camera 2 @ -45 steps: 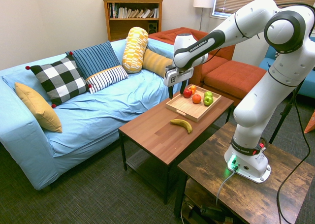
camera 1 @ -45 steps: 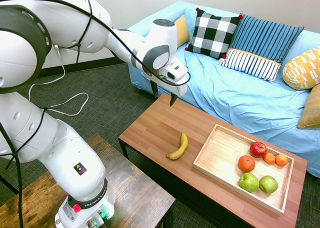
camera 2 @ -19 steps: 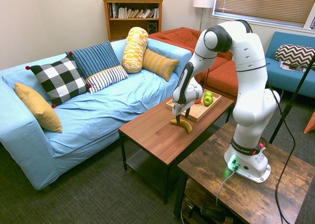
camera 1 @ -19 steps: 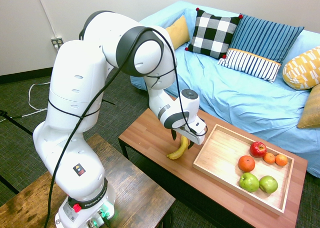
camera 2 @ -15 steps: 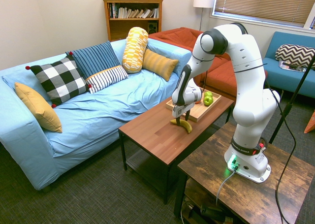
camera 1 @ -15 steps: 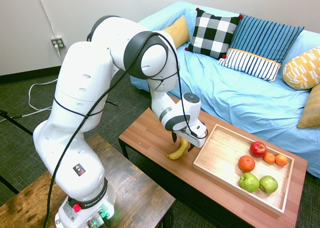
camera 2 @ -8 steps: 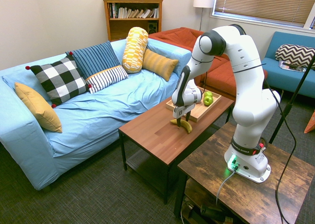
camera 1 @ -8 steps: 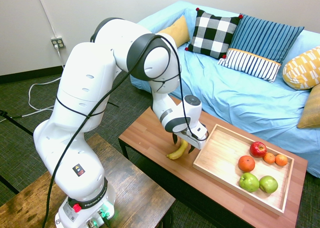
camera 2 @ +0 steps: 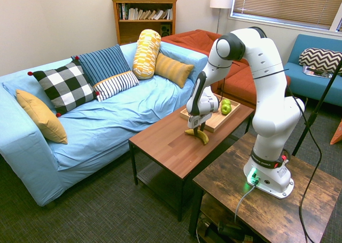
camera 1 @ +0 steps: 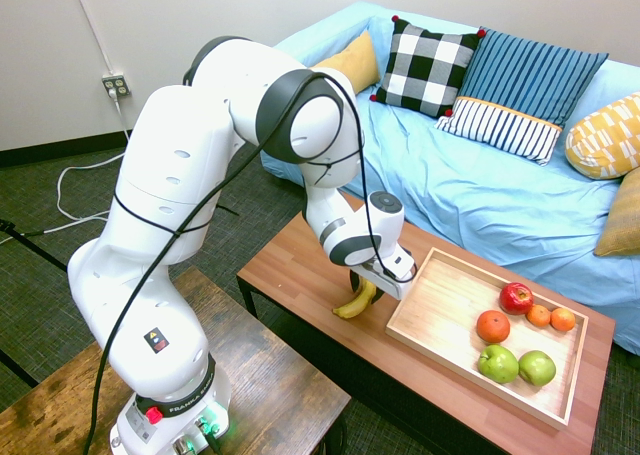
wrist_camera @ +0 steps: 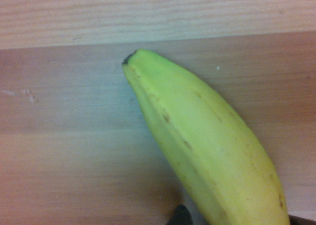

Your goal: Put banana in the tray

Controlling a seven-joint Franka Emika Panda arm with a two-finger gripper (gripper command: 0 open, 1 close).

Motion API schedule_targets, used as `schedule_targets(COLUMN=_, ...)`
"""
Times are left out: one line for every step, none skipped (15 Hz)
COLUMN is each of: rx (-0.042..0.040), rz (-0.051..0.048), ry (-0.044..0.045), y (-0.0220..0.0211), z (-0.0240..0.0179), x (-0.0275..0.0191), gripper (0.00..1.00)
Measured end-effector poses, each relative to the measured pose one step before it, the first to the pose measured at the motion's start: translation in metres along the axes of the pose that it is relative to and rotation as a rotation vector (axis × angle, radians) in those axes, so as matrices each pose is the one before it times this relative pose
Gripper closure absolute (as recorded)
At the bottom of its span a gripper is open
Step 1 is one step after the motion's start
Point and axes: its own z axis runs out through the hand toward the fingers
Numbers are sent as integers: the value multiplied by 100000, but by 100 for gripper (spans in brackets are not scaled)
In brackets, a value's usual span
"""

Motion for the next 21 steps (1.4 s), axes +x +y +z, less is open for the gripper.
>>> schedule_targets(rx=72, rz=52, ry=57, y=-23, z=-21, x=31, gripper=100)
schedule_targets(rx=75, rz=120, ry=68, y=2, z=-24, x=50, gripper=100)
schedule_targets(rx=142, rz=18, ry=176, y=-55, z=-67, x=70, gripper=100)
schedule_targets(rx=317, rz=29, ry=379, y=-106, z=-197, x=115, gripper=100)
schedule_targets(rx=437, rz=12, ry=453, y=-149, z=-399, x=182, gripper=100)
schedule_targets(rx=775, rz=48, ry=555, y=-219, z=-948, x=308, gripper=100)
schedule_targets(rx=838, rz=295, ry=483, y=-209, z=-1406, x=438, gripper=100)
schedule_targets(rx=1168, rz=479, ry=713, y=-220, z=-2085, x=616, gripper=100)
schedule_targets(rx=1296, rz=722, ry=1457, y=-17, z=-2477, x=829, gripper=100)
schedule_targets(rx=1016, rz=1124, ry=1911, y=205, z=-2701, x=1075, gripper=100)
schedule_targets(rx=660, rz=1811, ry=2231, y=562, z=-2391, x=1233, gripper=100)
schedule_targets(rx=221, rz=2755, ry=2405, y=804, z=-1851, x=1552, gripper=100)
schedule_targets(rx=-82, rz=3422, ry=2176, y=1000, z=-911, x=1670, gripper=100)
schedule_targets(rx=-211, rz=3310, ry=1764, y=936, z=-201, x=1661, gripper=100)
schedule_targets(rx=-539, rz=3107, ry=826, y=827, z=421, x=1487, gripper=100)
schedule_targets(rx=-736, rz=3023, ry=266, y=718, z=897, x=1379, gripper=100)
schedule_targets(rx=-822, rz=2621, ry=27, y=459, z=1183, x=1312, gripper=100)
schedule_targets(rx=-1193, rz=1611, ry=-67, y=284, z=1322, x=1077, gripper=100)
schedule_targets(rx=-1239, rz=1028, ry=72, y=141, z=1313, x=949, gripper=100)
schedule_targets(rx=-1442, rz=734, ry=-37, y=127, z=1288, x=703, gripper=100)
schedule_targets(rx=-1384, rz=562, ry=-129, y=78, z=1210, x=476, gripper=100)
